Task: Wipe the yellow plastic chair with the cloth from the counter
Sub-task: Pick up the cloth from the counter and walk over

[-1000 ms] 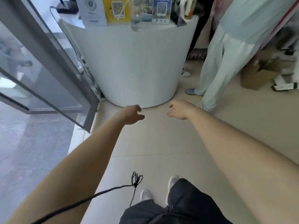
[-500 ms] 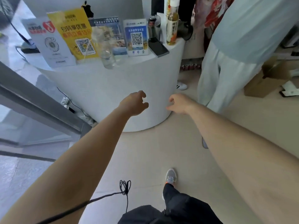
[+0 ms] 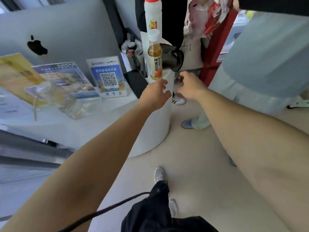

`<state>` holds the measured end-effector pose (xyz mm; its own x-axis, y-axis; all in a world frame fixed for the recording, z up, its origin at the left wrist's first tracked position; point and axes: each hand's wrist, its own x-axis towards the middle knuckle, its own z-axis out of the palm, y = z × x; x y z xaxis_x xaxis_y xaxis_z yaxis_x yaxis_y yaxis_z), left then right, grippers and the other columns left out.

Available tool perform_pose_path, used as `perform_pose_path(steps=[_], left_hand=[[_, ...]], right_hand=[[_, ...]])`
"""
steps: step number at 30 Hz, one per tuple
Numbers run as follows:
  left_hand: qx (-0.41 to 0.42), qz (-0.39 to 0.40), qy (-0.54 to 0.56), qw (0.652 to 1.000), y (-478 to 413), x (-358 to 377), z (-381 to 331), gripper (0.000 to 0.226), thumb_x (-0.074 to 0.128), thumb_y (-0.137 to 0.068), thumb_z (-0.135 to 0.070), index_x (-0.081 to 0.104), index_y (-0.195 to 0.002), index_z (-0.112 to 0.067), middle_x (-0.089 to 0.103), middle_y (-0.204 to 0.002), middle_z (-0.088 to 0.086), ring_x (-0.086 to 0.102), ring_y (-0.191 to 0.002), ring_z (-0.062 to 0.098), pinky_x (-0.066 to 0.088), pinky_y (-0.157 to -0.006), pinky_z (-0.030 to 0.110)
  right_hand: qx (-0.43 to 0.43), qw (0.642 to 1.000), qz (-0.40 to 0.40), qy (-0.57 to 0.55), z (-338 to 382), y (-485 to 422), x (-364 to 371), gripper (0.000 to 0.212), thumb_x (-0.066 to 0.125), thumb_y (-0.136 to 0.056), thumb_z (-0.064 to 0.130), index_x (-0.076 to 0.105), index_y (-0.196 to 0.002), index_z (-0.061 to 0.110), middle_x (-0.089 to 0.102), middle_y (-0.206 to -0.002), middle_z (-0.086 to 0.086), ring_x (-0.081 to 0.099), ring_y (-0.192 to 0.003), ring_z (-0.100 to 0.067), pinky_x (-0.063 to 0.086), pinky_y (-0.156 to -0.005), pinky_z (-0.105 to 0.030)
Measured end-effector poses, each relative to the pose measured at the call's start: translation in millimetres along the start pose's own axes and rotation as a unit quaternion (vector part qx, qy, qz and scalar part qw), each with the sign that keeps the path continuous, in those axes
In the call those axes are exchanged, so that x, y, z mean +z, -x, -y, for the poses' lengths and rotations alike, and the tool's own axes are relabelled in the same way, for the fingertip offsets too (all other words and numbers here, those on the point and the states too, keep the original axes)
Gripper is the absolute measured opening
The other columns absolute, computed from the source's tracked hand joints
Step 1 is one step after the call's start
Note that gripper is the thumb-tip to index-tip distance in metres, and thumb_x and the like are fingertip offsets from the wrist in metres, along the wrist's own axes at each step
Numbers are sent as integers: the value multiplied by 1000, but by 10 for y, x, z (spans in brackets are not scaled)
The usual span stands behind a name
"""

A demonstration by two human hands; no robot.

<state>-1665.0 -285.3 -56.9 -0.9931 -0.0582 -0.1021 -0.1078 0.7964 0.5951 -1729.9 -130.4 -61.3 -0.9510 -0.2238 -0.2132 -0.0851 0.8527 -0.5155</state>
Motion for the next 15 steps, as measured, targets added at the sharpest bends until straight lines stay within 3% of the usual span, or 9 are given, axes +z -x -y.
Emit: perform_pose_path(steps=[6,12,15], left_hand=[[-41,64,118,990,-709,261,-181,46,53,-97,-17,46,-142,-10,59,-132,8,55,-120,21,39,-89,24],[-94,92,159,979,-1095,439,-272,35,53,-92,-12,54,-126,-11,66,-116,9,63,-104,28,53,-92,44],[-121,89,186,971,-1162,554,-294,36,55,-89,-12,51,-125,-13,66,-115,10,64,-102,31,53,-92,48]], right_hand=[[-68,989,-18,133,42,-764,-170,84,66,-87,11,22,-156,32,22,-155,-3,42,-129,-37,48,-98,-51],[-153,949,25,273,-21,-1208,-192,95,66,-83,-2,18,-157,32,10,-166,1,27,-141,-36,47,-100,-50],[-189,938,26,288,-85,-1376,-131,92,70,-80,2,24,-154,32,15,-163,-2,32,-135,-39,49,-91,-49]])
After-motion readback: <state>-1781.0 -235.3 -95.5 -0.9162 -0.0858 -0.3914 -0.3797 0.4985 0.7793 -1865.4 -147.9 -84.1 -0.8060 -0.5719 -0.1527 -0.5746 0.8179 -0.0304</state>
